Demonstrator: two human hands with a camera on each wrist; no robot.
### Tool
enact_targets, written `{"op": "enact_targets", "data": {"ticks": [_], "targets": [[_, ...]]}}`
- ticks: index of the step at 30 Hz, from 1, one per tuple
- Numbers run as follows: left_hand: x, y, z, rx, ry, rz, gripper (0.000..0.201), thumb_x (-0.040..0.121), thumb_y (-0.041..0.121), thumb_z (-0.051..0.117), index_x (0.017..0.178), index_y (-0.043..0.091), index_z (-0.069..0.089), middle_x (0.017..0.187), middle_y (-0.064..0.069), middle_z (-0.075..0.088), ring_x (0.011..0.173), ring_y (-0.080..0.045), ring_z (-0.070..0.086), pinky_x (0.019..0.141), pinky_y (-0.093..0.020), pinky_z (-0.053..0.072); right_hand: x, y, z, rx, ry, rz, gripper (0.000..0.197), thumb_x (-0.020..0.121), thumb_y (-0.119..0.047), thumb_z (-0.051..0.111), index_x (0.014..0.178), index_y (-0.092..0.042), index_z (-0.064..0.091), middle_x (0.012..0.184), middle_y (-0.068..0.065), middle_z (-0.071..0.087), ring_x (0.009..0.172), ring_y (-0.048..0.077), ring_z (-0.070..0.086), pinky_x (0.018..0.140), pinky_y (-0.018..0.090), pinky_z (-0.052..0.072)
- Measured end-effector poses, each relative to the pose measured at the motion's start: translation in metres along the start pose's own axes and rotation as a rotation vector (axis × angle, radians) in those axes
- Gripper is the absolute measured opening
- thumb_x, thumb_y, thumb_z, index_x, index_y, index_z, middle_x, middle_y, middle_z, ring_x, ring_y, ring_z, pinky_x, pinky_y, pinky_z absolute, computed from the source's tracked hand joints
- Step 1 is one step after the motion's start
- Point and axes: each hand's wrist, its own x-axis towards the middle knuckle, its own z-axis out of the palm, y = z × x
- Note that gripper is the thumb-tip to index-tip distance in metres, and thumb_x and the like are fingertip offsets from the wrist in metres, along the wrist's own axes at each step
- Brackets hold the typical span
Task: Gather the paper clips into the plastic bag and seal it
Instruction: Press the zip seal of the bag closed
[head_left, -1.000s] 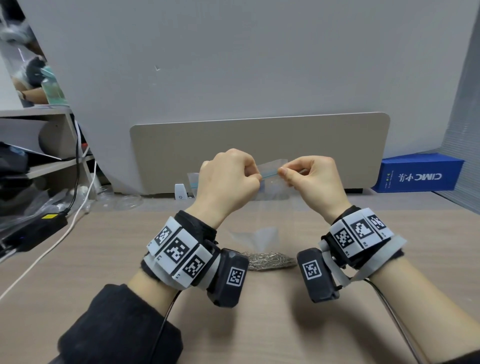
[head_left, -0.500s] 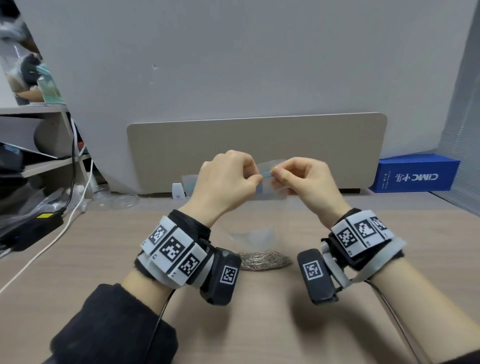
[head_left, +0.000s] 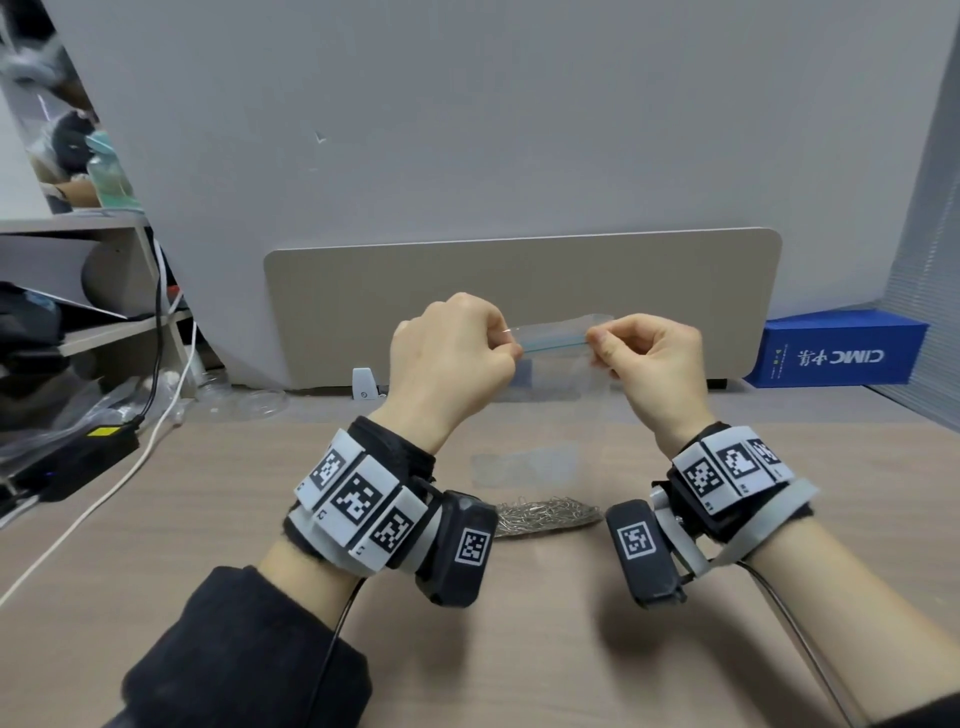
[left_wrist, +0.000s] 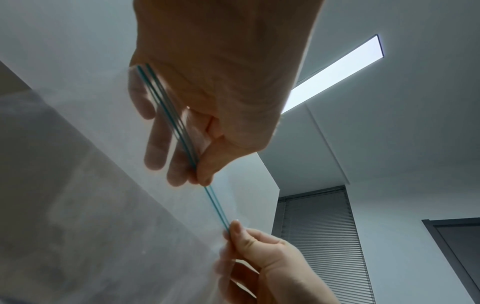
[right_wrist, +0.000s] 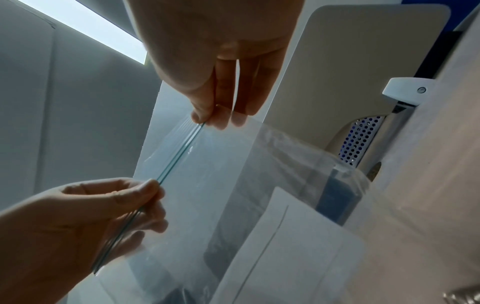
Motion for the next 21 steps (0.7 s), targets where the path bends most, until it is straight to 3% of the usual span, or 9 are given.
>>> {"op": "enact_targets", "data": {"ticks": [6,15,21], "targets": [[0.000,0.001,-0.001,-0.003,0.006,-0.007,0.012,0.080,0.030,0.063,0.080,0.022,0.072,0.085,0.007,0.072,0.089,-0.022,0.063,0.077,-0.032,0.046,0.006,0.007,-0.010,-0.005,0.077,0.009,0.019,0.085,-0.017,0.072,0.068,-0.022,0.068,0.061,0.001,0.065,0.056,0.011,0.060,0.063,0.028,0.048],[0.001,-0.002,0.000,-0.031,0.005,-0.025,0.012,0.079,0.029,0.063,0.079,0.022,0.072,0.085,0.006,0.072,0.087,-0.022,0.064,0.073,-0.031,0.049,0.011,0.013,-0.023,0.031,0.150,0.089,0.020,0.086,-0.013,0.071,0.068,-0.020,0.067,0.062,0.002,0.064,0.054,0.007,0.058,0.064,0.028,0.049],[0.002,-0.004,0.000,-0.048,-0.004,-0.049,0.011,0.077,0.028,0.063,0.072,0.022,0.070,0.067,0.009,0.067,0.078,-0.020,0.064,0.066,-0.028,0.047,0.013,0.014,-0.030,0.020,0.189,0.122,0.019,0.085,-0.016,0.072,0.068,-0.022,0.067,0.066,0.003,0.066,0.062,0.016,0.060,0.069,0.032,0.052]]}}
